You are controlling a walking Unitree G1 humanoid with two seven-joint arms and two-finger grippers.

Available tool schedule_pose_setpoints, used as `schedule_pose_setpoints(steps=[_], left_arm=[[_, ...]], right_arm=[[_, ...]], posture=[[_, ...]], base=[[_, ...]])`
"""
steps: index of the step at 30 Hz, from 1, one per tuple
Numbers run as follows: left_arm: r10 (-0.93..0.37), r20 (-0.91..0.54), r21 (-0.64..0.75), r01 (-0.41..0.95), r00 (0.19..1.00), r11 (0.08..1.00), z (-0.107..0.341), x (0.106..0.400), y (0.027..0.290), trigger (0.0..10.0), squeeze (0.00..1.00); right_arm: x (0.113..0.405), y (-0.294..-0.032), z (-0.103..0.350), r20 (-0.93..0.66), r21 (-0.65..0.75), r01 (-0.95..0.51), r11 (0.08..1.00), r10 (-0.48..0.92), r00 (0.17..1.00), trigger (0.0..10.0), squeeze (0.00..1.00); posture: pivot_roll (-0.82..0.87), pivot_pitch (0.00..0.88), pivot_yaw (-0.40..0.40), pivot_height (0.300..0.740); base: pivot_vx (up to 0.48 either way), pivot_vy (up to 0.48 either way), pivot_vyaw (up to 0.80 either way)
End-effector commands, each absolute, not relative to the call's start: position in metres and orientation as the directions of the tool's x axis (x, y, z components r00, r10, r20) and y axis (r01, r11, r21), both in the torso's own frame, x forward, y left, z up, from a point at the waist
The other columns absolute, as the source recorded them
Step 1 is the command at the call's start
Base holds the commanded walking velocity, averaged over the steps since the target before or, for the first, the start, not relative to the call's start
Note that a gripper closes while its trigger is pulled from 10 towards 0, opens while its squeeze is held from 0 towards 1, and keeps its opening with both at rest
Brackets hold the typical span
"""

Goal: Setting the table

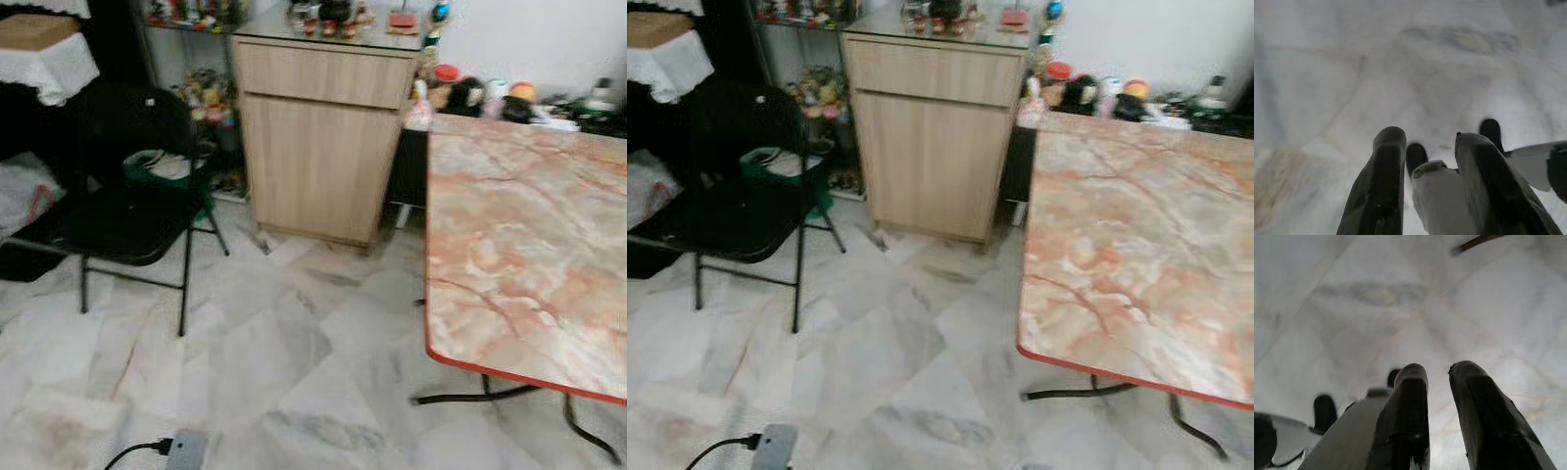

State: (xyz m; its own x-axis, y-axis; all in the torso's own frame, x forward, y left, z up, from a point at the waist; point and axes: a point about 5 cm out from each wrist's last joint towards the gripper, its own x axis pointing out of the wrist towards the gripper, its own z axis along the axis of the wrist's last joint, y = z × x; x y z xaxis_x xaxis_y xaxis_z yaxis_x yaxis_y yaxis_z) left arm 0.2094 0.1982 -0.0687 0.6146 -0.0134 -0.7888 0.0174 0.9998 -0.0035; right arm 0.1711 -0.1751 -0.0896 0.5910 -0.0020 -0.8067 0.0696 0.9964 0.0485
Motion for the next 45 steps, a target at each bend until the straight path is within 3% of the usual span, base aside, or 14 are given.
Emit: schedule_pose_setpoints(steps=[1,8,19,45], left_arm=[[-0.007,-0.809,0.004,0.017,0.587,1.0,-0.073,0.2012,0.2014,10.0,0.0],[-0.007,-0.811,0.006,0.02,0.585,1.0,-0.0731,0.201,0.2016,10.0,0.0],[-0.008,-0.816,0.032,0.058,0.578,0.998,-0.0734,0.2003,0.202,10.0,0.0],[-0.004,-0.811,0.028,0.046,0.585,0.999,-0.073,0.2015,0.2007,10.0,0.0]], right_arm=[[0.1633,-0.1715,-0.0935,-0.823,0.057,0.071,0.996,0.006,0.569,10.0,0.0],[0.1636,-0.1715,-0.0932,-0.82,0.055,0.068,0.996,0.006,0.573,10.0,0.0],[0.168,-0.1712,-0.0906,-0.797,0.06,0.071,0.996,0.005,0.603,10.0,0.0],[0.1687,-0.1724,-0.0903,-0.797,0.058,0.071,0.996,0.003,0.604,10.0,0.0]], posture=[[0.01,0.103,-0.021,0.74],[0.01,0.103,-0.021,0.74],[0.01,0.104,-0.02,0.74],[0.01,0.102,-0.025,0.74]], base=[[0.0,0.0,-0.77],[0.0,0.0,-0.75],[0.0,0.0,0.0],[0.0,-0.47,0.0]])
